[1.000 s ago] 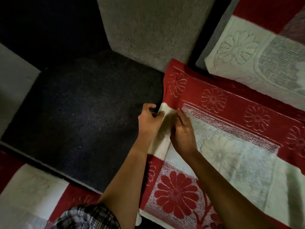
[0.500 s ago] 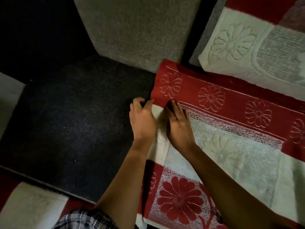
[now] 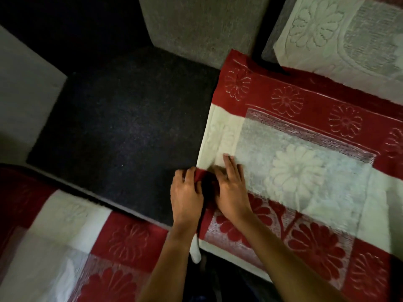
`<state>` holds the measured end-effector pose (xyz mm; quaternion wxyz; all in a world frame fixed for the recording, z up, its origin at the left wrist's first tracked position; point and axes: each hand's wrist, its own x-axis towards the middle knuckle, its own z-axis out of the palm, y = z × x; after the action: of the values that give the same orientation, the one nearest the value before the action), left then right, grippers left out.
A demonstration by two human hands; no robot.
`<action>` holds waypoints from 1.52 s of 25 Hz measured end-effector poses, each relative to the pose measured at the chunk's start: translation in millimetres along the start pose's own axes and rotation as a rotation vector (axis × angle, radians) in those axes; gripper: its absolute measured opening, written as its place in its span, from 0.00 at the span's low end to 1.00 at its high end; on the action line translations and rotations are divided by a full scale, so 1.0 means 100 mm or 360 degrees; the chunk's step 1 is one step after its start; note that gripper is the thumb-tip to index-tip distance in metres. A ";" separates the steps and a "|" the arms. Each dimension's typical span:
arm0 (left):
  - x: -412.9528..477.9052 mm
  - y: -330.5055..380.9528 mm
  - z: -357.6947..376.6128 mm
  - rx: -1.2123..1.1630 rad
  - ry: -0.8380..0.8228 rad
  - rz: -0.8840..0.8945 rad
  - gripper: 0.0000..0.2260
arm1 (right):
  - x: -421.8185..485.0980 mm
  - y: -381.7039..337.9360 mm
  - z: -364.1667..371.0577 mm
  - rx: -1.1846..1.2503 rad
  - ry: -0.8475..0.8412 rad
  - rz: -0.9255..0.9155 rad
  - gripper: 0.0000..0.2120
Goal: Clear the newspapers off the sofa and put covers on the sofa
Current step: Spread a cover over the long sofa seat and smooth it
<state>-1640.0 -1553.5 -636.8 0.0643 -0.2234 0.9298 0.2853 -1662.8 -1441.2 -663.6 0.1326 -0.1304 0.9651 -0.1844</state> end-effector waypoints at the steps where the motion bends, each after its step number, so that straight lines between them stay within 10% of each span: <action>1: -0.14 -0.09 0.01 -0.0007 0.0011 -0.0004 0.13 | -0.12 -0.04 0.03 0.0012 -0.0020 0.0001 0.27; 18: -1.17 -0.90 -0.04 -0.0245 -0.0388 -0.0110 0.07 | -1.59 -0.67 0.56 0.0337 0.0105 0.0348 0.22; 28: -1.15 -1.08 -0.33 -0.0512 -0.0023 -0.0208 0.05 | -1.84 -0.94 0.59 0.0510 0.0220 0.0589 0.13; 33: -1.00 -1.22 -0.32 -0.0464 -0.0221 -0.0231 0.07 | -1.77 -1.10 0.93 0.0640 -0.0475 0.0586 0.14; 38: -0.92 -1.29 -0.35 -0.0237 -0.0296 -0.0157 0.04 | -1.74 -1.16 1.02 0.0642 -0.0348 0.0807 0.13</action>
<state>-1499.2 -1633.0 -649.9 0.1474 -0.2456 0.8840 0.3694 -1446.0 -1525.6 -674.1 0.2999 0.1236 0.8910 -0.3177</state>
